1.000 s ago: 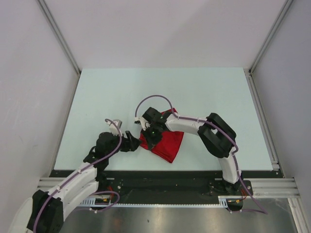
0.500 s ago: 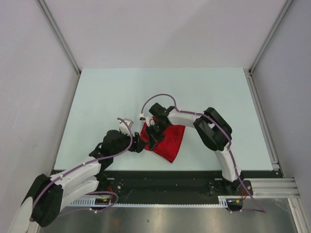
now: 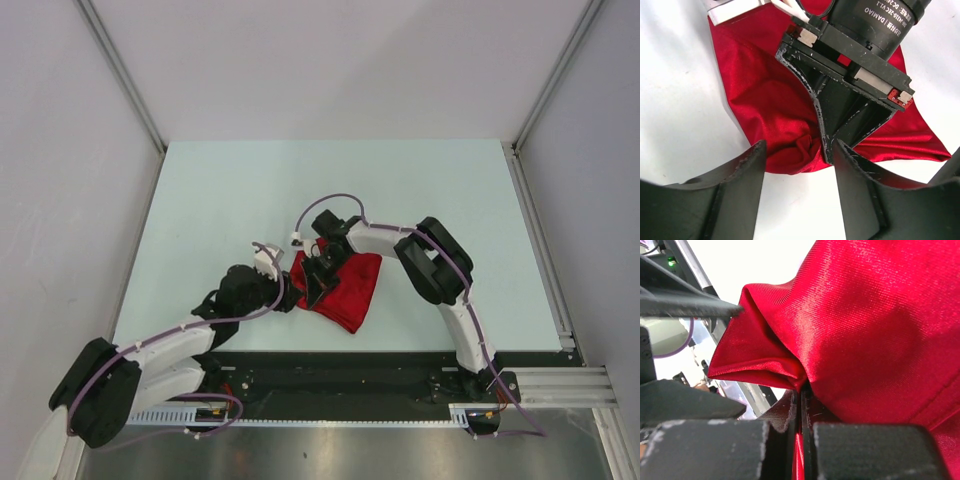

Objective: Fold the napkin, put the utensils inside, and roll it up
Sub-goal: Roll the napkin with the utensil

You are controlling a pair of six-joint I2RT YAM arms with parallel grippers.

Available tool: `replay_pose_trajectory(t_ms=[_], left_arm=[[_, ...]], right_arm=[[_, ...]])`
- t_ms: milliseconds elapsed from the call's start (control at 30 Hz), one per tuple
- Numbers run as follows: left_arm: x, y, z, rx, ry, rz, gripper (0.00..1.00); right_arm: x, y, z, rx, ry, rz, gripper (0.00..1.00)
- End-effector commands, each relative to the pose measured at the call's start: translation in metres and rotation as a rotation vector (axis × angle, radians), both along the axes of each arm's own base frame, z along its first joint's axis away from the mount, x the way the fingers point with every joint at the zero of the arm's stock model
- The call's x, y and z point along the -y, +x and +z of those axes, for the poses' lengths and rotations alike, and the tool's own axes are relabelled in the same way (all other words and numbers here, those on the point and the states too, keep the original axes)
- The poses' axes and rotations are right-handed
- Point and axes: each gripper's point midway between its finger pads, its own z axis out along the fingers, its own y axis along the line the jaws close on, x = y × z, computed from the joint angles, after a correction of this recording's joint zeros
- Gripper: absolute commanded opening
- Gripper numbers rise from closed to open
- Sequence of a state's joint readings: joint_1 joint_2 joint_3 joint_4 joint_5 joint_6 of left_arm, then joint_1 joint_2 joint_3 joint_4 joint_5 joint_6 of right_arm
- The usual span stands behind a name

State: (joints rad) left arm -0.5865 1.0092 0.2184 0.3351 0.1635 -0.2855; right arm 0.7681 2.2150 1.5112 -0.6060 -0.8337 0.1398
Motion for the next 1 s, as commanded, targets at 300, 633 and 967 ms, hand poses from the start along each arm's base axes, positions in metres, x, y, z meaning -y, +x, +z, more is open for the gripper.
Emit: replay_pose_trajectory(t_ms=[300, 633, 967], left_arm=[[0.018, 0.012, 0.013, 0.049, -0.008, -0.068, 0.52], [0.003, 0.030, -0.006, -0.024, 0.084, 0.068, 0.00], [-0.003, 0.031, -0.017, -0.100, 0.125, 0.101, 0.00]], right_arm=[[0.008, 0.011, -0.020, -0.035, -0.039, -0.037, 0.00], [0.009, 0.012, -0.006, -0.027, 0.005, -0.049, 0.09], [0.031, 0.010, 0.032, 0.080, 0.040, -0.094, 0.54]])
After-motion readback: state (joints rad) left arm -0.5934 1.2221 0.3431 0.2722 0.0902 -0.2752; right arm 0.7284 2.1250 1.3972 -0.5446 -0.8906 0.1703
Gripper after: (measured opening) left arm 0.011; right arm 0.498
